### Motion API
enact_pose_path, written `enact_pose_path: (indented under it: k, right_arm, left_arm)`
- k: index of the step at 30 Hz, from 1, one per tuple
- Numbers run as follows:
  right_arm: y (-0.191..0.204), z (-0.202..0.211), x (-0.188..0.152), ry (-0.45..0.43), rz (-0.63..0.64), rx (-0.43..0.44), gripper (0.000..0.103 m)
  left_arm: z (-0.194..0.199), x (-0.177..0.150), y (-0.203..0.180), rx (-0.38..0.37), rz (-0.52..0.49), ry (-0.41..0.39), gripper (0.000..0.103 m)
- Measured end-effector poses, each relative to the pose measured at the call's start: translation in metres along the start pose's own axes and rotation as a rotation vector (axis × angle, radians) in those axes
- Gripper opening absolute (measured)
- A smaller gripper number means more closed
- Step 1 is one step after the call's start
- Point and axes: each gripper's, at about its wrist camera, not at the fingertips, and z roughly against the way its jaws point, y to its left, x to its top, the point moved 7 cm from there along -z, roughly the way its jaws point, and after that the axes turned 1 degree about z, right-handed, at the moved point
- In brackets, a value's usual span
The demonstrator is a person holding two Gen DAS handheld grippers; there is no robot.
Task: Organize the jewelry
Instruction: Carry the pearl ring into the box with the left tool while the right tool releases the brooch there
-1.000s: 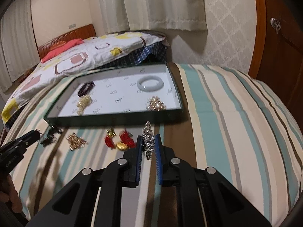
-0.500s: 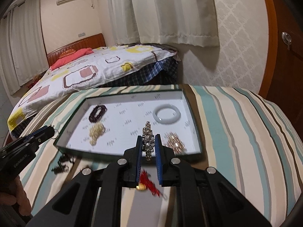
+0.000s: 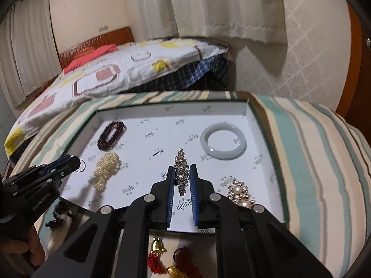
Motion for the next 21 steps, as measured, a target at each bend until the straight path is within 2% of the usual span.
enact_pose_path:
  k: [7,17,18,19,21]
  right_arm:
    - [0.0,-0.02,-0.012,0.073,0.013,-0.003,0.014]
    - [0.001,-0.027,-0.018,0.107,0.02,0.0,0.015]
    - [0.001,-0.027,-0.018,0.107,0.02,0.003,0.019]
    - [0.0,-0.027,-0.017,0.107,0.02,0.003,0.028]
    - [0.0,-0.026,-0.017,0.101,0.027,-0.006,0.041]
  left_arm:
    - [-0.021,-0.011,0.009,-0.009,0.034,0.099,0.015]
    - [-0.024,-0.009,0.007,-0.002,0.017,0.109,0.017]
    - [-0.024,-0.01,0.007,-0.003,0.016,0.11,0.017]
    - [-0.024,-0.01,0.007,-0.004,0.015,0.109,0.018]
    - [-0.023,-0.009,0.005,-0.007,0.007,0.105,0.024]
